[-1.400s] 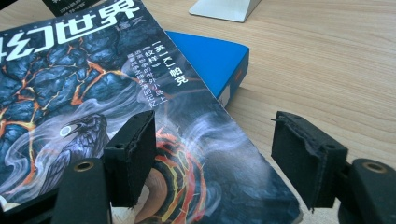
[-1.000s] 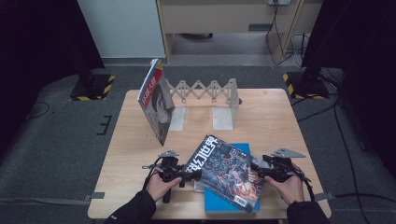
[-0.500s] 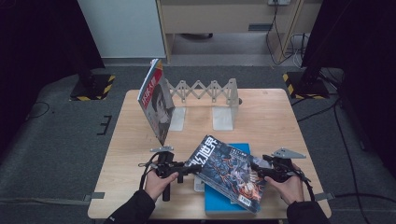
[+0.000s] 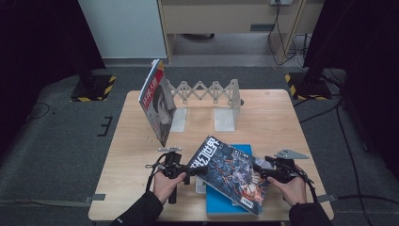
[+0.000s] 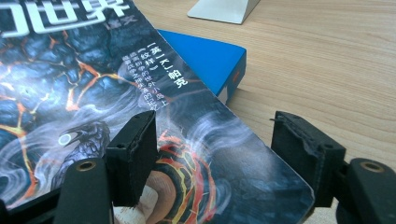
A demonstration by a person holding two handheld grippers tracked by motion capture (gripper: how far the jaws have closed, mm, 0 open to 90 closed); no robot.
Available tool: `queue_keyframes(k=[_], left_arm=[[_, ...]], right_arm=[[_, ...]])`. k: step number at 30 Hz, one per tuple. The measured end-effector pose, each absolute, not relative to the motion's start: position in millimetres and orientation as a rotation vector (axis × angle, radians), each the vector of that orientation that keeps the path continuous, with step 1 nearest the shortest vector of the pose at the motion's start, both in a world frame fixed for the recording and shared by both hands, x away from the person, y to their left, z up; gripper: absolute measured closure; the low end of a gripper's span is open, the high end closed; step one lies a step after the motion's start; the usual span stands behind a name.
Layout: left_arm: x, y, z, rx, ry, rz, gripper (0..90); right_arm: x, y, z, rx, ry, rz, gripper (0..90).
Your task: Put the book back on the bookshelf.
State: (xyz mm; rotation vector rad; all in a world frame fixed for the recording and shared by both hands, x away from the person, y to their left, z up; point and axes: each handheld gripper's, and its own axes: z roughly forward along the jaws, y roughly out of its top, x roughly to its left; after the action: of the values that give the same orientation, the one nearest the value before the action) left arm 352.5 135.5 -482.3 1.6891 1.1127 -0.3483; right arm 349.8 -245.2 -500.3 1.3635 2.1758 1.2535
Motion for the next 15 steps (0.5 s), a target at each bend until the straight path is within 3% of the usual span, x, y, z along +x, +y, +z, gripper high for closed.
queue_keyframes(k=[15], left_arm=[[353,156,-426,1.547,1.116,-0.248,78.5]], right_arm=[[354,-270,-499,1.405,2.062,1.179,31.5]])
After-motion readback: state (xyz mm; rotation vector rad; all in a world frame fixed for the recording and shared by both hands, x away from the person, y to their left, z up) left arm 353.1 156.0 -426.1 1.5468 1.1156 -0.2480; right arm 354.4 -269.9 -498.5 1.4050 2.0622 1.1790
